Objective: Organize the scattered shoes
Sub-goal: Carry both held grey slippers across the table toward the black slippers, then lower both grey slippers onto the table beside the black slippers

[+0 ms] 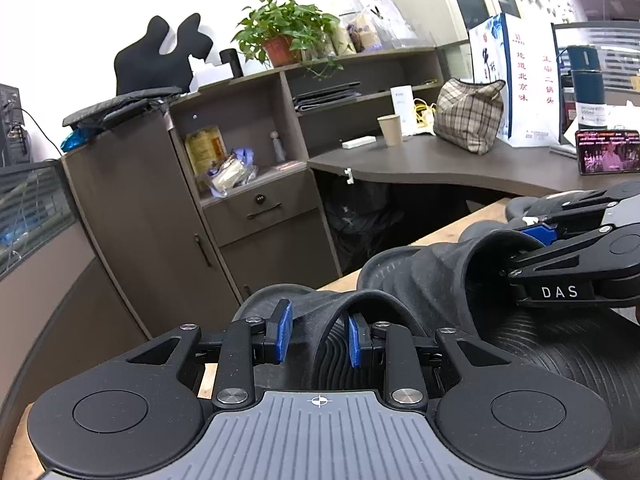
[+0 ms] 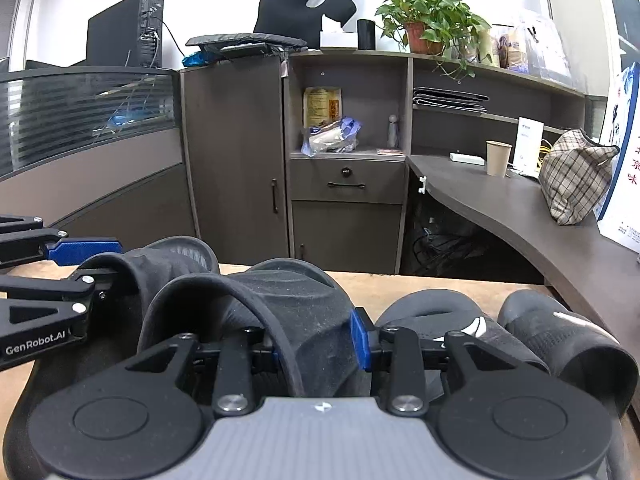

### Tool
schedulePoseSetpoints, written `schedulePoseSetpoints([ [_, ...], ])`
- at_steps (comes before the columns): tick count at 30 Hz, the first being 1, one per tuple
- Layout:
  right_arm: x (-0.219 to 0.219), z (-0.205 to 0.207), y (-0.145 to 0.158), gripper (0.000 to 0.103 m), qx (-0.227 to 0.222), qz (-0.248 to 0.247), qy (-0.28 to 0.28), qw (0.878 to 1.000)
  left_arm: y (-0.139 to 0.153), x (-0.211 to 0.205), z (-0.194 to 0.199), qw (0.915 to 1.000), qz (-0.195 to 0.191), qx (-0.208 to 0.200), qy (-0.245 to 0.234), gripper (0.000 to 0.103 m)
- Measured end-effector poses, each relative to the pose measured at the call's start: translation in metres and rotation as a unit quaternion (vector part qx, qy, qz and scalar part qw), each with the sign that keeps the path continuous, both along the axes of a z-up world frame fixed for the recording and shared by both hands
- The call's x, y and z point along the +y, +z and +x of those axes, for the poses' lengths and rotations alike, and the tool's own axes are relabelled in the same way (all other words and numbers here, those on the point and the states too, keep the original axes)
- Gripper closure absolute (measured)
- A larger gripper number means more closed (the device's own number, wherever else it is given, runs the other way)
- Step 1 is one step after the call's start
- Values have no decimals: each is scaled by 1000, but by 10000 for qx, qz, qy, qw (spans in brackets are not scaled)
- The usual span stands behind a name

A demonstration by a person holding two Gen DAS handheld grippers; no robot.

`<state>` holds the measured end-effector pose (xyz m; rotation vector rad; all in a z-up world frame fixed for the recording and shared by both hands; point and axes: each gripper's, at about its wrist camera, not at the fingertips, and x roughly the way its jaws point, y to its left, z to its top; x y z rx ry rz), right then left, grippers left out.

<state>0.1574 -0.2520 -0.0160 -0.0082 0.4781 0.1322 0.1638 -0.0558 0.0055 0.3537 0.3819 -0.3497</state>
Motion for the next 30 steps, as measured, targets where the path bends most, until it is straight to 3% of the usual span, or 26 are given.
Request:
schedulePoseSetpoints([
  [4, -2, 14, -6, 68, 42, -77, -37, 10000, -1, -3, 15, 9999, -50, 90, 56, 77],
  [12, 4, 37, -11, 66, 150, -292, -64, 9994, -4, -28, 21, 9979, 581, -291, 55, 77],
  [21, 4, 38, -10, 59, 359, -278, -14, 9990, -8, 1, 19, 9996, -14, 25, 298, 74],
  [24, 0, 33, -6, 56, 429, -124, 9, 9990, -4, 5, 9, 9994, -34, -85, 345, 56],
  [26, -2, 27, -3, 53, 437, -7, 63, 9990, -3, 8, -1, 9992, -115, -196, 332, 35],
  [30, -5, 14, -2, 38, 460, 167, 123, 9987, -1, 16, -12, 9980, -496, -191, 342, 22],
])
